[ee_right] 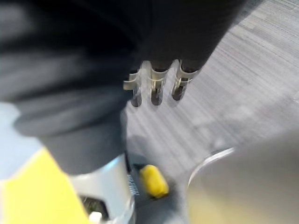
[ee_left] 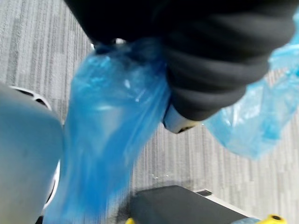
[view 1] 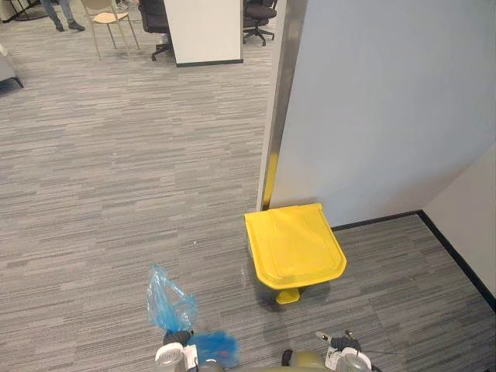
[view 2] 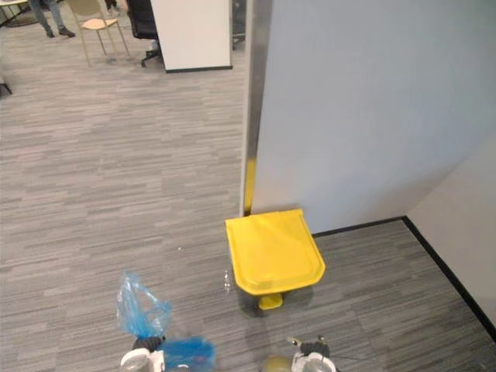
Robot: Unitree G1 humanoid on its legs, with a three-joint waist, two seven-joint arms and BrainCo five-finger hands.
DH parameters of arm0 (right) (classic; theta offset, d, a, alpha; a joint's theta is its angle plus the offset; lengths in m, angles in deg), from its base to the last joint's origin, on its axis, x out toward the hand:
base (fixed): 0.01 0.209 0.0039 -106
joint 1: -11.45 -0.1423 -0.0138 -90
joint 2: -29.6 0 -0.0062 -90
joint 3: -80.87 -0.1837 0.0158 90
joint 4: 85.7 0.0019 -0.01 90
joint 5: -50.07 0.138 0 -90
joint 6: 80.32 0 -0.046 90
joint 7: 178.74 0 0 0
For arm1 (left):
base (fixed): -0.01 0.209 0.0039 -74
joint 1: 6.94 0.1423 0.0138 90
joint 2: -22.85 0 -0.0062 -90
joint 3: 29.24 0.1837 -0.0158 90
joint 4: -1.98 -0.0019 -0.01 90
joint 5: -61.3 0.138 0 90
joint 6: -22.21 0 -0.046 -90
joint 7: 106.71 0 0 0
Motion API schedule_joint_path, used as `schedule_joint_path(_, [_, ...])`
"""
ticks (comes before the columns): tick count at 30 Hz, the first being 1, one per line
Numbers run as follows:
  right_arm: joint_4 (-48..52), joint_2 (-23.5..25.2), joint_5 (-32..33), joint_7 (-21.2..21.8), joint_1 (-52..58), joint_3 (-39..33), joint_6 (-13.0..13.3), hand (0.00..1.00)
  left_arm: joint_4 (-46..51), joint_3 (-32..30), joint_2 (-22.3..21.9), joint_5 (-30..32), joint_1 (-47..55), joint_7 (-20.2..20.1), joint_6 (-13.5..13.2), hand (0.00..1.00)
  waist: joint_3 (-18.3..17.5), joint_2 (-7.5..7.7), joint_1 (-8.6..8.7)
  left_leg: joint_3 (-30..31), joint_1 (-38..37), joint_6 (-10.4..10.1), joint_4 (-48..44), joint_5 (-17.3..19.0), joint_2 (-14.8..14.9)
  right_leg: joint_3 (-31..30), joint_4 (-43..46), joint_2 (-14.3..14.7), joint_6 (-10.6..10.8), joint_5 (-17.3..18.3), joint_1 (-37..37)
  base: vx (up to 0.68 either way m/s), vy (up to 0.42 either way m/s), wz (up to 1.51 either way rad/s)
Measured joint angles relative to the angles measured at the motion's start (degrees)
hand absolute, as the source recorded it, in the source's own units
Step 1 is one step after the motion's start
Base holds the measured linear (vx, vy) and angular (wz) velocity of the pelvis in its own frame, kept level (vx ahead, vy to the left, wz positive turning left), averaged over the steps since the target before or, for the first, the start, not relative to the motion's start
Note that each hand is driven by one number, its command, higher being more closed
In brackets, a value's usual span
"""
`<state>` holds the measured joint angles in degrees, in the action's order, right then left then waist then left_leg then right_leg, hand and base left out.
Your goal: Gather rubbish on tea table into small bin, then transfer packed bag to large trash can.
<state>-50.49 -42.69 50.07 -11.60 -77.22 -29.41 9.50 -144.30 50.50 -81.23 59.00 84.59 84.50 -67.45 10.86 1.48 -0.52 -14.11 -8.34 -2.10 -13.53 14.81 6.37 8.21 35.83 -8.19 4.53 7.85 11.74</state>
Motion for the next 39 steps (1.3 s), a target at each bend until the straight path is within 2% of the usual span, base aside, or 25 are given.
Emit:
schedule_joint_path(2, [0.0, 0.03, 0.0, 0.0, -0.22, 0.21, 0.0, 0.0, -0.02, 0.09, 0.07, 0.01, -0.17, -0.01, -0.03, 1.0, 0.14, 0.24, -0.31, 0.76, -1.0, 0.05, -0.31, 0.78, 0.93, 2.99, -6.77, -0.13, -0.16, -0.92, 1.45, 0.11, -0.051, 0.23])
schedule_joint_path(4, [-0.05, 0.02, 0.0, -0.07, -0.82, 0.14, -0.18, 0.0, 0.02, 0.09, 0.08, 0.02, -0.56, -0.02, -0.05, 1.0, 0.64, 0.49, -0.56, 1.33, -0.88, -0.97, -2.97, 2.96, 1.83, 5.08, -18.35, -0.08, 0.41, -4.62, 2.44, 0.24, -0.147, 0.19])
schedule_joint_path(5, [-0.05, 0.34, -0.01, -0.16, -0.77, 0.2, -0.28, 0.0, 0.19, -0.06, 0.23, 0.03, -1.05, -0.02, -0.22, 1.0, 0.92, 1.41, -1.3, 1.9, -0.93, -2.47, -6.62, 6.06, 1.3, 6.07, -21.22, -0.89, 0.4, -3.44, 2.21, 0.29, -0.214, 0.13])
schedule_joint_path(6, [-0.1, 0.35, -0.04, -0.19, -0.71, 0.21, -0.34, 0.0, 0.13, -0.09, 0.21, 0.05, -1.25, -0.02, -0.31, 1.0, 0.93, 1.68, -1.38, 2.2, -1.0, -2.98, -7.73, 7.11, 1.09, 6.35, -20.77, -1.17, -0.23, -3.0, 2.07, 0.37, -0.244, -0.04])
schedule_joint_path(7, [-0.07, -0.74, -0.11, -0.06, -1.51, 0.13, -0.45, 0.0, -0.58, 0.11, -1.31, 0.05, -2.34, -0.05, -0.41, 1.0, 2.09, 0.02, -1.88, 2.44, -1.94, -3.84, -9.53, 9.15, 2.77, 6.99, -17.16, -0.25, -0.13, -1.76, 2.38, 0.29, -0.172, -0.01])
schedule_joint_path(8, [0.16, -1.11, -0.14, -0.11, -1.93, 0.09, -0.38, 0.0, -0.63, 0.2, -2.32, 0.04, -2.59, -0.14, -0.42, 1.0, 2.15, -1.57, -1.76, 3.03, -1.99, -4.06, -9.56, 9.69, 3.87, 7.2, -15.93, 0.65, -0.21, -1.46, 2.61, 0.27, -0.148, 0.05])
schedule_joint_path(10, [0.31, -1.64, -0.17, -0.05, -1.95, 0.08, -0.41, 0.0, -0.59, 0.21, -3.53, 0.1, -3.48, -0.15, -0.47, 1.0, 2.21, -2.3, -1.71, 4.3, -2.59, -4.25, -8.4, 10.35, 4.98, 7.96, -13.53, 1.74, -0.97, -0.63, 3.43, 0.21, -0.124, 0.14])
schedule_joint_path(11, [0.32, -1.64, -0.17, -0.04, -1.95, 0.08, -0.4, 0.0, -0.59, 0.15, -3.79, 0.26, -3.57, -0.14, -0.48, 1.0, 2.17, -2.56, -1.86, 4.77, -3.13, -3.96, -7.7, 10.53, 5.43, 8.2, -12.79, 2.31, -1.4, 0.14, 3.45, 0.21, -0.114, 0.05])
schedule_joint_path(13, [0.39, -1.16, -0.13, 0.01, -1.77, 0.13, -0.29, 0.0, -0.64, 0.14, -3.94, 1.18, -3.58, -0.2, -0.45, 1.0, 2.33, -2.15, -1.85, 6.51, -4.95, -3.79, -6.3, 10.43, 6.66, 9.36, -9.02, 3.05, -1.41, 3.68, 3.5, 0.2, -0.128, 0.11])
schedule_joint_path(15, [0.35, -1.04, -0.13, 0.03, -1.67, 0.15, -0.28, 0.0, -0.7, 0.13, -4.08, 1.37, -3.61, -0.24, -0.16, 1.0, 2.18, -1.9, -1.8, 6.96, -5.02, -3.95, -6.46, 10.31, 7.1, 10.18, -7.51, 2.82, -1.1, 5.0, 3.65, 0.12, -0.082, 0.14])
schedule_joint_path(18, [0.23, -1.1, -0.14, 0.09, -1.74, 0.45, -0.38, 0.0, -0.68, 0.06, -4.65, 1.8, -3.88, -0.21, -0.09, 1.0, 1.94, -1.57, -1.86, 6.78, -3.88, -4.45, -6.59, 9.54, 6.88, 10.57, -7.3, 2.11, -1.25, 5.07, 4.35, 0.05, -0.029, 0.07])
schedule_joint_path(26, [0.32, -1.79, -2.32, -0.06, -3.2, 7.61, -0.58, 0.0, -0.31, 2.1, -3.56, 2.1, -4.27, -0.21, -0.18, 1.0, 1.04, -0.45, -1.98, 9.06, 4.21, -5.41, -9.29, 8.61, 5.48, 13.6, -11.02, -0.6, -1.53, 1.95, 6.66, -0.05, 0.052, 0.25])
schedule_joint_path(29, [2.8, -1.17, -2.27, -0.57, -5.16, 11.69, -0.85, 0.0, 1.14, 4.73, -3.32, 2.03, -4.35, -0.1, -0.21, 1.0, 1.13, -0.55, -2.64, 10.11, 8.76, -5.32, -13.12, 8.49, 5.35, 14.6, -11.29, -1.24, -1.7, 1.24, 8.22, -0.03, 0.023, 0.28])
schedule_joint_path(32, [7.23, -0.72, -2.28, -0.84, -10.5, 16.42, -0.64, 0.0, 2.54, 5.86, -3.01, 1.44, -6.05, 0.04, -0.62, 1.0, 2.24, -1.49, -3.04, 12.08, 12.87, -5.42, -15.93, 8.36, 5.25, 15.95, -11.89, -1.72, -2.46, 0.26, 9.5, -0.05, -0.009, 0.23])
schedule_joint_path(35, [11.12, -2.43, -2.3, -1.57, -17.52, 18.3, -0.21, 0.0, 6.93, 7.34, -2.07, 0.35, -6.54, 1.19, -1.79, 1.0, 3.45, -1.54, -4.43, 13.08, 16.9, -5.5, -17.66, 7.82, 4.99, 16.18, -12.59, -1.89, -2.36, -1.13, 11.85, -0.11, -0.036, 0.15])
schedule_joint_path(36, [11.72, -3.25, -2.3, -1.82, -19.69, 18.29, 0.03, 0.0, 8.36, 7.37, -1.73, -0.22, -6.69, 1.43, -2.19, 1.0, 4.04, -1.47, -4.78, 13.18, 17.92, -5.57, -17.83, 7.78, 5.01, 16.26, -12.8, -1.89, -2.22, -1.59, 12.61, -0.14, -0.063, 0.09])
schedule_joint_path(39, [13.39, -7.75, -2.3, -3.08, -26.76, 18.11, 0.09, 0.0, 12.69, 7.92, -0.5, -2.42, -7.87, 2.44, -2.7, 1.0, 7.3, -1.21, -5.59, 13.96, 20.91, -4.72, -17.49, 8.68, 4.98, 16.83, -14.65, -1.74, 0.1, -3.04, 14.33, -0.18, -0.084, 0.16])
